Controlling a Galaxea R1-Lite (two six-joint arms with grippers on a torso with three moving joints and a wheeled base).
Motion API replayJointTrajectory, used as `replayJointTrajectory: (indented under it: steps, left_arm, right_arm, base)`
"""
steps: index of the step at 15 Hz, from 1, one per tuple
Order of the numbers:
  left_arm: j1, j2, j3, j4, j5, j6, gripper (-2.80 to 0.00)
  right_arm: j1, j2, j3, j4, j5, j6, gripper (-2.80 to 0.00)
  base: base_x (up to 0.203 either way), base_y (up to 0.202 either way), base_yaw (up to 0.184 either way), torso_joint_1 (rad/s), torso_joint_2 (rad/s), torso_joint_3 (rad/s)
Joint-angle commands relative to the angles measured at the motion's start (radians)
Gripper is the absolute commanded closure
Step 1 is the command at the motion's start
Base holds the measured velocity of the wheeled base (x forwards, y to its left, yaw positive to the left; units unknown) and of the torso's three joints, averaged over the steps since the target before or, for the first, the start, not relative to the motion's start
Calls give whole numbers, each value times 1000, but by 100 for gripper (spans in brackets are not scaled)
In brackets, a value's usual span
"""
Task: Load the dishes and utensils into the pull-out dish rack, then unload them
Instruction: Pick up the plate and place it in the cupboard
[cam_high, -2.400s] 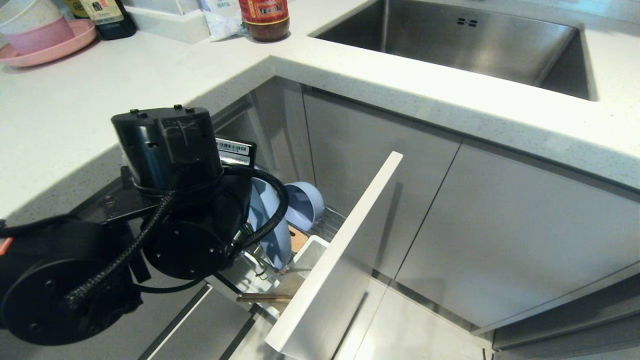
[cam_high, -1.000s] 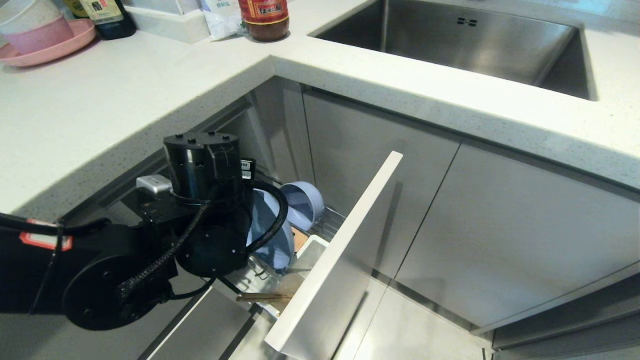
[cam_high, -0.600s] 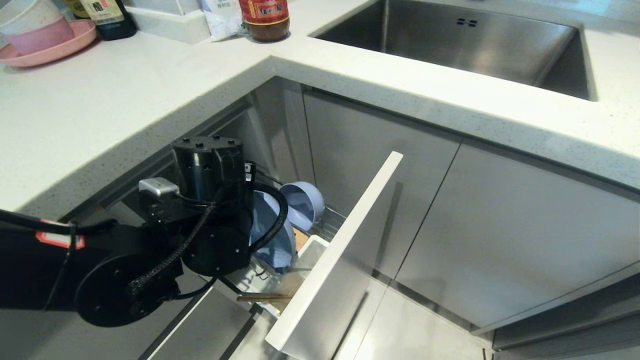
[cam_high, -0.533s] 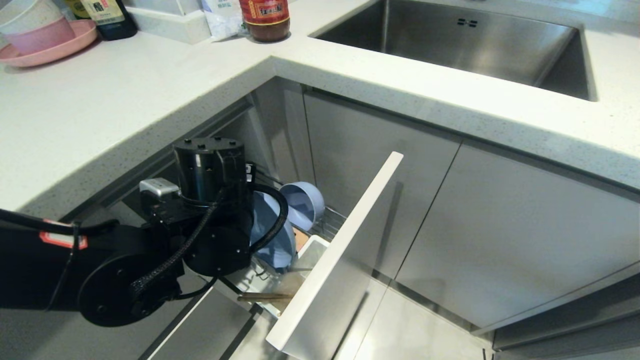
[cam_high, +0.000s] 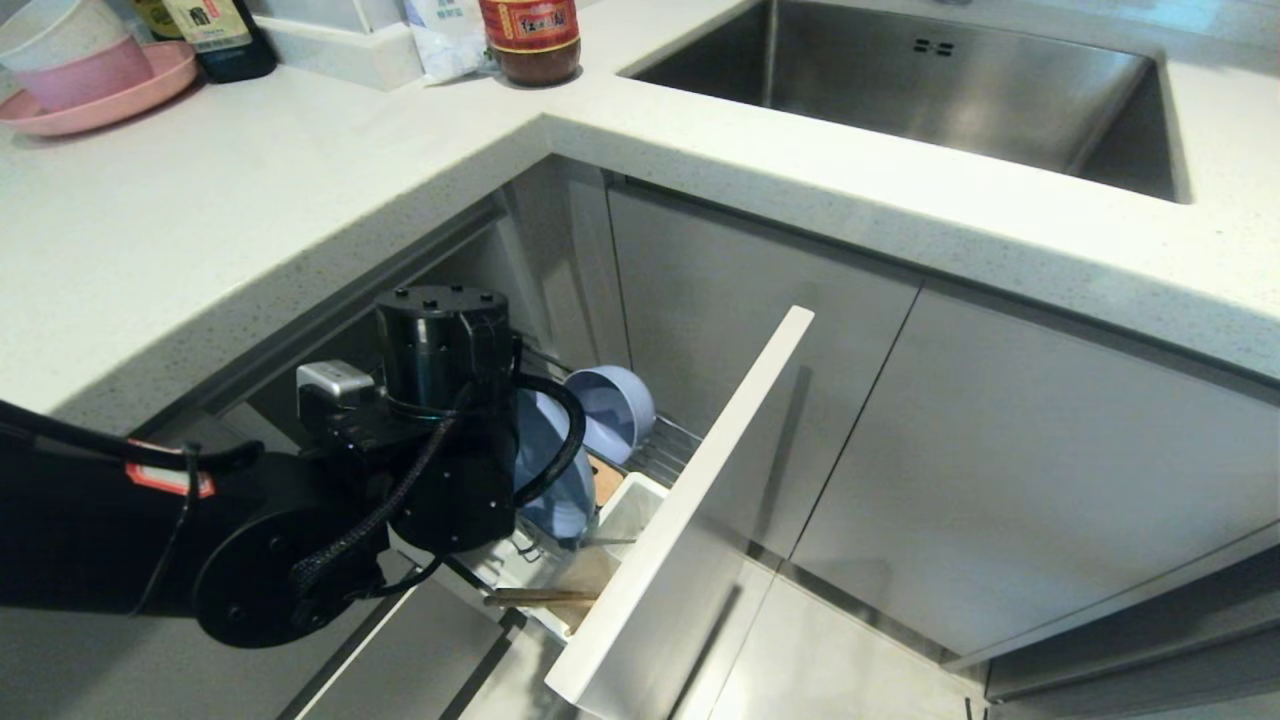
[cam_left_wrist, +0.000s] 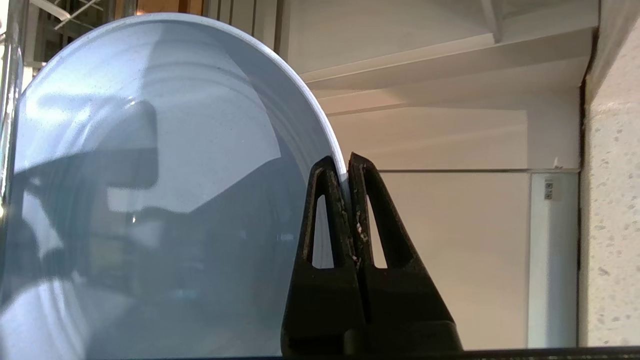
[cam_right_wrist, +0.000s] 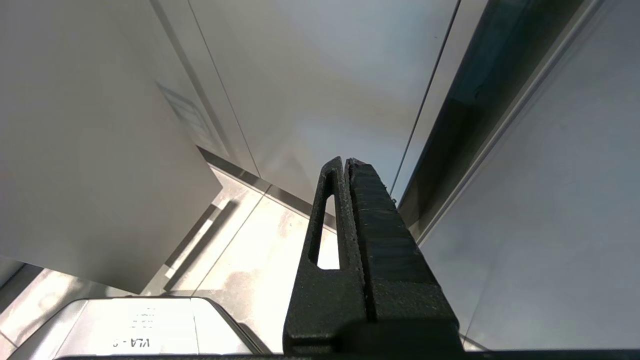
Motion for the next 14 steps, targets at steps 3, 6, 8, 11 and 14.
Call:
replayJointTrajectory:
  steps: [3,6,8,11,14]
  left_arm:
    - [11,25,-2,-1,3,-7,0]
    - [25,27,-2,0,2,-7,0]
    - [28,28,-2,-1,0,-8,0]
    - [32,32,-2,0,0,-8,0]
    - [32,25,-2,28,0,-8,0]
  right_arm:
    - [0,-2,2,-1,0,0,0]
    - [0,-2,2,0,0,-1,0]
    - [0,-3,2,0,0,0,0]
    - [0,-3,2,0,0,0,0]
    - [0,-4,2,0,0,0,0]
  base:
    - [0,0,0,0,0,0]
    - [0,0,0,0,0,0]
    - [0,0,0,0,0,0]
    - [0,0,0,0,0,0]
    - [0,0,0,0,0,0]
